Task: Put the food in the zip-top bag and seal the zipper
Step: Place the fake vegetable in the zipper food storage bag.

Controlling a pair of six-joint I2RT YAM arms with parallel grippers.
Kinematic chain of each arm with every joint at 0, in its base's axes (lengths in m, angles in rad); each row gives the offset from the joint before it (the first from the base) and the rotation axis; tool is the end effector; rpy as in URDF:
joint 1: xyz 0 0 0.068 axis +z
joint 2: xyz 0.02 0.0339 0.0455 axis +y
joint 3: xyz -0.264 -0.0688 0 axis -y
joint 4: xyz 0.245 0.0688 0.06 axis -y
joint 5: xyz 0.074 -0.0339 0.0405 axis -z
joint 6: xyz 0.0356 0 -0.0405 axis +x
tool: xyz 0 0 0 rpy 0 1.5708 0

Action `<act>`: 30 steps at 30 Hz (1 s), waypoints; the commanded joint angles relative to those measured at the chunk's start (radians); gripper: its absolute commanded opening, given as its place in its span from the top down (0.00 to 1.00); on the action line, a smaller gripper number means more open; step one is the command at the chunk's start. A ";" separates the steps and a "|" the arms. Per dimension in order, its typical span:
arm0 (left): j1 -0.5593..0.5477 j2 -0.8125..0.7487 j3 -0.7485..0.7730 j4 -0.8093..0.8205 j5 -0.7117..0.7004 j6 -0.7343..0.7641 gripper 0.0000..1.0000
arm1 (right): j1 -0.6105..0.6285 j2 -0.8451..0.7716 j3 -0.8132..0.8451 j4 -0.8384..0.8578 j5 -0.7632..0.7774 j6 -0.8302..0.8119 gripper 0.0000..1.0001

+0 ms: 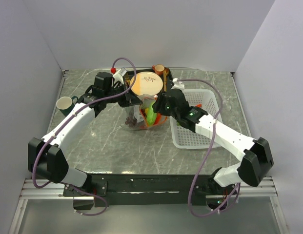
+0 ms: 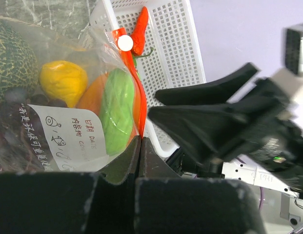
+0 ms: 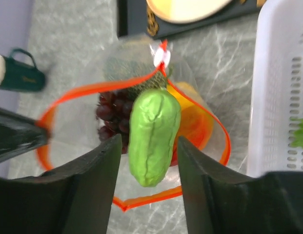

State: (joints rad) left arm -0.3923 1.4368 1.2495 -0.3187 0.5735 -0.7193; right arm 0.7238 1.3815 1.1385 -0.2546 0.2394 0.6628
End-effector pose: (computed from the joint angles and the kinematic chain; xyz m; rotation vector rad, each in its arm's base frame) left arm 0.2952 -0.1431 0.3381 0.0191 2.2432 -1.2407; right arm 0.2439 0.2043 0.3202 0.0863 2.1078 0.6052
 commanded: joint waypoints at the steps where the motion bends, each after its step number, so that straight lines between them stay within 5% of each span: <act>1: -0.005 -0.056 0.030 0.053 0.009 -0.005 0.99 | -0.004 0.085 0.038 0.002 -0.022 0.029 0.52; 6: -0.005 -0.049 0.039 0.050 0.014 -0.003 0.99 | -0.004 0.198 0.075 0.049 -0.086 0.012 0.79; 13: -0.006 -0.046 0.031 0.059 0.023 -0.012 0.99 | -0.003 0.220 0.108 0.104 -0.114 -0.022 0.78; 19: -0.006 -0.049 0.034 0.050 0.011 -0.006 0.99 | -0.003 0.176 0.071 0.069 -0.039 -0.026 0.59; 26: -0.006 -0.032 0.044 0.055 0.022 -0.009 0.99 | -0.007 -0.056 -0.032 0.006 0.162 0.000 0.30; 30: -0.006 -0.024 0.047 0.059 0.026 -0.009 0.99 | -0.049 -0.145 -0.092 -0.061 0.225 0.052 0.21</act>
State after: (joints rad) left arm -0.3943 1.4349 1.2495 -0.3187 0.5747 -0.7197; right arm 0.7136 1.3308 1.0866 -0.2615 0.3328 0.6662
